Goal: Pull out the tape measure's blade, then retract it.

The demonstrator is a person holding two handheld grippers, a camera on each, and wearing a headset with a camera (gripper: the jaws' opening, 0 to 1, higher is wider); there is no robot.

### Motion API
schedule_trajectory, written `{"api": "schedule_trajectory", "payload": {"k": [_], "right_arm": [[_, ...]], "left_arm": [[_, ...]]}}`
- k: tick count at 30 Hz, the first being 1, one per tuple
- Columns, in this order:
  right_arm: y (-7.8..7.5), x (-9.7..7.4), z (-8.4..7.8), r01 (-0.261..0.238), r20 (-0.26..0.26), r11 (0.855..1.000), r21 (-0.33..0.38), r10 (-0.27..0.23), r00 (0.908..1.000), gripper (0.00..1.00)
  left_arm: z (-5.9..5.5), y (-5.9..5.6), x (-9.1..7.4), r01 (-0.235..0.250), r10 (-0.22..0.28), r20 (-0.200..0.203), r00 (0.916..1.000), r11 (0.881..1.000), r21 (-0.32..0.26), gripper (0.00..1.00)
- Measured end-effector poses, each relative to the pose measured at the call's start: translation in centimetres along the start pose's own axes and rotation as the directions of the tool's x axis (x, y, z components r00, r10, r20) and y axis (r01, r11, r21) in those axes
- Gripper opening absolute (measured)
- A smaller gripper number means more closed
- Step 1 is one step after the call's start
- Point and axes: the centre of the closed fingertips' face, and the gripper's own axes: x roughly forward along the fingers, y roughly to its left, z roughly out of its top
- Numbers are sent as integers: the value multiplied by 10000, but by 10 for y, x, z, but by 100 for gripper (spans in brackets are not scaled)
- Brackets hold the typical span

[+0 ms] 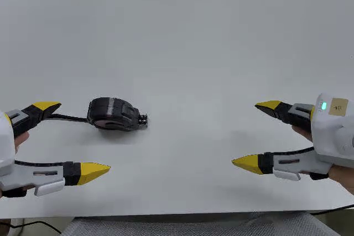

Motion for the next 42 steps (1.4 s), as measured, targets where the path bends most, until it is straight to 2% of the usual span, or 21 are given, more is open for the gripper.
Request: {"api": "schedule_trajectory", "payload": {"k": [10, 20, 33, 42], "right_arm": [[-2, 14, 7, -419, -281, 9976, -544, 405, 9988, 71], [-3, 26, 16, -851, -458, 9913, -1000, 808, 9957, 70], [-6, 45, 22, -1363, -705, 9795, -1480, 1270, 9894, 70], [1, 57, 28, -1598, -687, 9753, -1524, 1509, 9862, 69]], "left_arm": [[10, 10, 7, 219, -207, -194, 9996, 9977, 634, 93], [7, 13, 15, 666, -589, -706, 9958, 9914, 1124, 91], [3, 15, 28, 1283, -1015, -1506, 9834, 9751, 1809, 85], [1, 21, 37, 1538, -1114, -1955, 9744, 9639, 2172, 80]]}}
